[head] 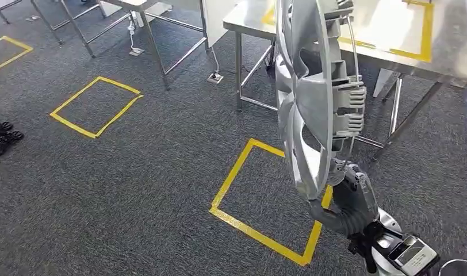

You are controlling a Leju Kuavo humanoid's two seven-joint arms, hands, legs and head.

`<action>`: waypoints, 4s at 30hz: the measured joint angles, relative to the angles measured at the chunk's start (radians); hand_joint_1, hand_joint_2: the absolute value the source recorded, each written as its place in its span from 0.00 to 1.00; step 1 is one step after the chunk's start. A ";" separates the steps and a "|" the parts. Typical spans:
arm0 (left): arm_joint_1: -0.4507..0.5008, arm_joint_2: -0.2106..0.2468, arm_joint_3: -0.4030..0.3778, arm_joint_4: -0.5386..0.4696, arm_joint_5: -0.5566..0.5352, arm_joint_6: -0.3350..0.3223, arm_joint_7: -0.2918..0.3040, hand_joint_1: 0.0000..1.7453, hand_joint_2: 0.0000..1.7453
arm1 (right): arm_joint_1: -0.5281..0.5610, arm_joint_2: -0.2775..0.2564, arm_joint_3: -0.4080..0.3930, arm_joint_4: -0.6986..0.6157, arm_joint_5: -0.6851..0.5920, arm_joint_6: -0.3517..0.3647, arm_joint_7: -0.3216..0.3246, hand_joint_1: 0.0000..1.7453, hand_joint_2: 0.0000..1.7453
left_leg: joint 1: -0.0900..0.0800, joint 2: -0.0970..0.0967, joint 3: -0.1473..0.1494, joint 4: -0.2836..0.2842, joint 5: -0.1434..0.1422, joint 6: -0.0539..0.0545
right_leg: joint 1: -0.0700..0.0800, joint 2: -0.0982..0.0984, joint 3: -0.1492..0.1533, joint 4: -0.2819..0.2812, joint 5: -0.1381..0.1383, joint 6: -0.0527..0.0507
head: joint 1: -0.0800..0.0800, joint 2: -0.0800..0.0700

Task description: Take the parts from the cabinet and place them on the table.

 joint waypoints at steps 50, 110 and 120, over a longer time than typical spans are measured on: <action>0.007 -0.007 0.000 0.000 -0.010 -0.029 0.016 0.00 1.00 | 0.042 -0.003 -0.006 -0.009 0.067 -0.005 -0.001 0.97 1.00 | 0.018 0.025 0.192 -0.376 0.165 0.039 | -0.026 -0.038 -0.119 0.270 -0.099 0.081 | 0.016 0.000; 0.010 -0.006 0.001 0.000 0.004 -0.027 0.029 0.00 1.00 | 0.051 -0.006 -0.002 -0.008 0.056 -0.035 0.000 0.97 1.00 | -0.015 -0.011 0.122 -0.297 0.153 0.074 | -0.010 -0.030 -0.126 0.322 -0.170 0.065 | -0.005 0.000; 0.011 -0.008 0.000 0.002 -0.006 -0.026 0.035 0.00 1.00 | 0.048 -0.007 -0.001 -0.002 0.054 -0.033 0.000 0.97 1.00 | -0.029 -0.008 0.175 -0.281 0.106 0.045 | 0.007 -0.036 -0.008 0.015 -0.011 0.006 | -0.010 0.000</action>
